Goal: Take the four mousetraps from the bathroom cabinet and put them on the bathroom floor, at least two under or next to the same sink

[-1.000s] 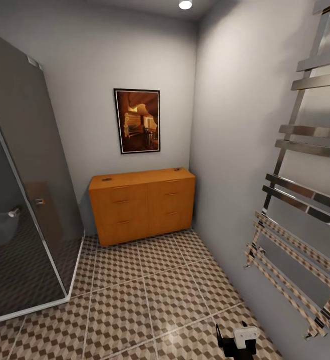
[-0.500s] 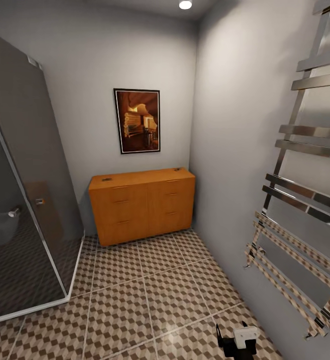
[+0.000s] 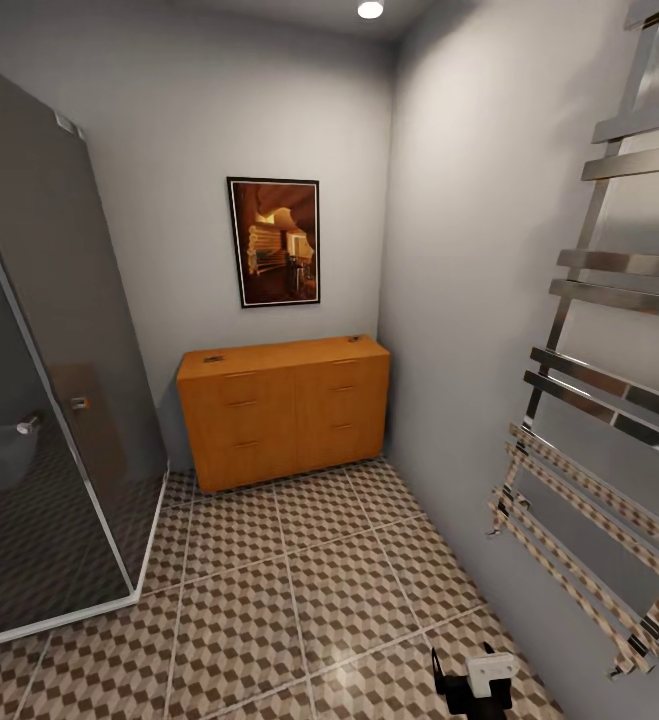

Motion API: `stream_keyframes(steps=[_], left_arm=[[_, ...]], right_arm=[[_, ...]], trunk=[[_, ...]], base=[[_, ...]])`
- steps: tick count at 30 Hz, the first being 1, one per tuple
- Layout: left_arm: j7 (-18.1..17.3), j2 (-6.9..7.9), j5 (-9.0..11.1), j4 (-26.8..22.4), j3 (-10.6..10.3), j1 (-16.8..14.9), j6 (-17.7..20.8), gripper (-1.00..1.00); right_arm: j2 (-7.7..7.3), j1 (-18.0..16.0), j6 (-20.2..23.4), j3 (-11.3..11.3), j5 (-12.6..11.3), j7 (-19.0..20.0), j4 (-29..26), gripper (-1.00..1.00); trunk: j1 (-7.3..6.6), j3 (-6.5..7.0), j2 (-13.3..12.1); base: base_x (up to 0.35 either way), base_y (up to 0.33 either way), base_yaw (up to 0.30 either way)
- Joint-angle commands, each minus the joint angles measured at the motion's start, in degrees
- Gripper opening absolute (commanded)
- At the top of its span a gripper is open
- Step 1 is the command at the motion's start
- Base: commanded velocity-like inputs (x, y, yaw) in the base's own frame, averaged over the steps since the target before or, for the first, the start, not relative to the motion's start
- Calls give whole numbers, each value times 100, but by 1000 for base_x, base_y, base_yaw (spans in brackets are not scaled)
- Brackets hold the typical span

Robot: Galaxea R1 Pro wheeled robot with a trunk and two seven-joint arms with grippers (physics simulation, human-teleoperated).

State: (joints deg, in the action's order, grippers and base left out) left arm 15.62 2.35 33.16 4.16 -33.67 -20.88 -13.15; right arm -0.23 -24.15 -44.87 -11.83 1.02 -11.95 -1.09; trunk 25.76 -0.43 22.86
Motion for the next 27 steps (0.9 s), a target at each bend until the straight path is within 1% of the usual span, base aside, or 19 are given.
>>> stream_keyframes(steps=[1,27], left_arm=[[3,-5,19,15,-34,-4,-22,100],[3,-5,18,15,-34,-4,-21,100]], right_arm=[[-1,-2,-4,-47,12,-53,3,100],[-1,-2,-4,-47,12,-53,3,100]], trunk=[[2,-5,6],[2,-5,6]], base=[[0,0,0],[0,0,0]])
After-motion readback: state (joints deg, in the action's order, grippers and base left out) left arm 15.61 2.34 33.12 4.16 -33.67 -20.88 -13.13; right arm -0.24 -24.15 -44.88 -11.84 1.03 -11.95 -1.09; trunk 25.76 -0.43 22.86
